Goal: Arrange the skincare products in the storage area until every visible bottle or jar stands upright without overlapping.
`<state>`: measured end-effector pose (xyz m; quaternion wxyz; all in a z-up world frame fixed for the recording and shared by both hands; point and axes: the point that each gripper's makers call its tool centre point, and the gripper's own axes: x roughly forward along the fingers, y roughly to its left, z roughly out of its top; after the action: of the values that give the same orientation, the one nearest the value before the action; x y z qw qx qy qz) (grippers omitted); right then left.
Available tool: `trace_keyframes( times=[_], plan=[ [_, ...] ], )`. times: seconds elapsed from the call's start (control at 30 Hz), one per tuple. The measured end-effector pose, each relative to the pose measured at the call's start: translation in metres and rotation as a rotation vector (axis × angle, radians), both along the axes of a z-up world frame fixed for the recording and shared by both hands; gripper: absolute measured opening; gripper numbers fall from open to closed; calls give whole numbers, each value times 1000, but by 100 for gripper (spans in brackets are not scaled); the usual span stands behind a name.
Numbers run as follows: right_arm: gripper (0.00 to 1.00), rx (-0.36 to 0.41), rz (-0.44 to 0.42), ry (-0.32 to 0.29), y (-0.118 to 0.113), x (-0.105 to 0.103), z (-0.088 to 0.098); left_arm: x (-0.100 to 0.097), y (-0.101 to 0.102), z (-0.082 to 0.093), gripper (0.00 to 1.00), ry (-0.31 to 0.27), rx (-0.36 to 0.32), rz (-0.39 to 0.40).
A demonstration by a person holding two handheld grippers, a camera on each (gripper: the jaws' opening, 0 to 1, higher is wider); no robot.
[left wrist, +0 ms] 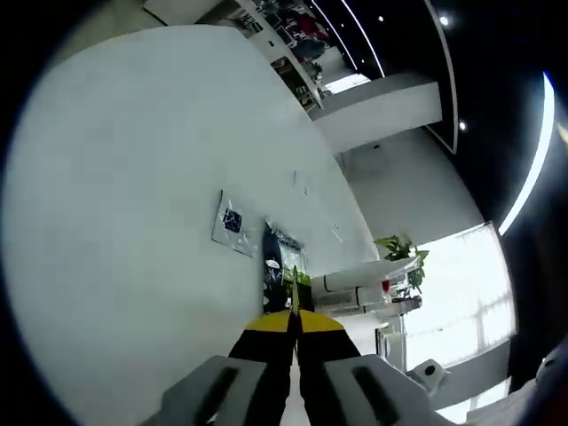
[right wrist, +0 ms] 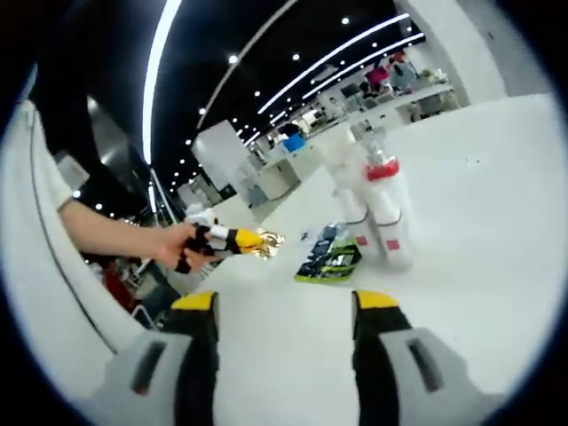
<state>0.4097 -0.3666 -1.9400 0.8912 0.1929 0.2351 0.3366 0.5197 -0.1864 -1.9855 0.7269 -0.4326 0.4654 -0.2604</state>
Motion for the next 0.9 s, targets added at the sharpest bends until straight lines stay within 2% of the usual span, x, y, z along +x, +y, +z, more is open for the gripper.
trace_keyframes(
  times=[0.1,0.27,0.5,0.9],
  plan=[
    [65,-68,-9,-5,-6,2,-8,6,1,-4,0,13,-7,18],
    [68,-117,-17,8,-11,7,-16,13,-1,-13,0,37,-8,45],
    [68,-120,-19,12,-11,13,-21,20,-2,-27,0,76,-11,74],
    [66,-115,-10,41,-10,17,-29,20,-2,-49,0,98,57,47]
  ],
)
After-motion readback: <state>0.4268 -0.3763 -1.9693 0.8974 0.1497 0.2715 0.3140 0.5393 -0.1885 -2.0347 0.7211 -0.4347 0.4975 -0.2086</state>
